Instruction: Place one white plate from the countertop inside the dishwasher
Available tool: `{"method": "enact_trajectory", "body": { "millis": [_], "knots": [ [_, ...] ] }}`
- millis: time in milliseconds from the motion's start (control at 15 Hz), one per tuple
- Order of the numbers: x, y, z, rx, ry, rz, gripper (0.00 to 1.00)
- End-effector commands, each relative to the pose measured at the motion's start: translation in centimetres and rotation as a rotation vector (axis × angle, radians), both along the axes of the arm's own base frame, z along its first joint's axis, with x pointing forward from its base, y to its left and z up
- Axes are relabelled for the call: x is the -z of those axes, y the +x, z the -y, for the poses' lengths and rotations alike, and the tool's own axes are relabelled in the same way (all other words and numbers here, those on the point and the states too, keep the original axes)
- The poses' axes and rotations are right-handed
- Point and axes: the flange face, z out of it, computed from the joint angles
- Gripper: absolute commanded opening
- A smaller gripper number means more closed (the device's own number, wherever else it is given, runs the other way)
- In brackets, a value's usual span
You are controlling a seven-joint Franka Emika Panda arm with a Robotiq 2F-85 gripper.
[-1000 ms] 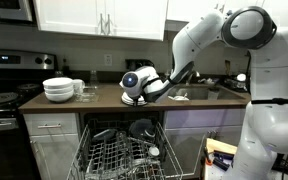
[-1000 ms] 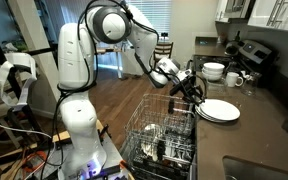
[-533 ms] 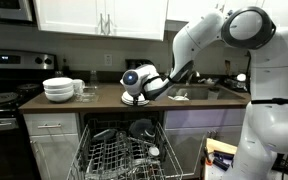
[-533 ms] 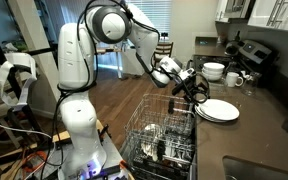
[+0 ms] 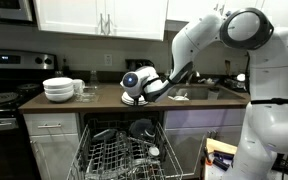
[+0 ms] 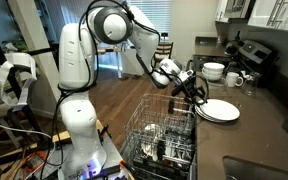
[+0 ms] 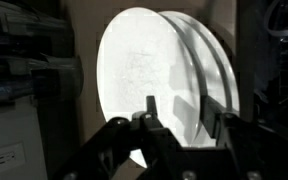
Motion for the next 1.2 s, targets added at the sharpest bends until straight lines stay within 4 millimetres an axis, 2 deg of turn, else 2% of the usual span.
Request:
{"method": "enact_trajectory", "body": {
  "millis": [0, 67, 133, 267, 400, 1133],
  "knots": [
    [0.4, -0.1, 0.0, -0.007, -0.011, 0.008, 0.36],
    [0.4, -0.1, 0.0, -0.008, -0.011, 0.008, 0.30],
    [0.4, -0.1, -0.1, -0.009, -0.010, 0.008, 0.15],
    [0.5, -0.1, -0.3, -0.013, -0.009, 0.006, 0.03],
    [0.4, -0.1, -0.7, -0.019, -0.011, 0.006, 0.00],
    [-1.6, -0.3, -2.2, -0.046, -0.032, 0.030, 0.02]
  ]
}}
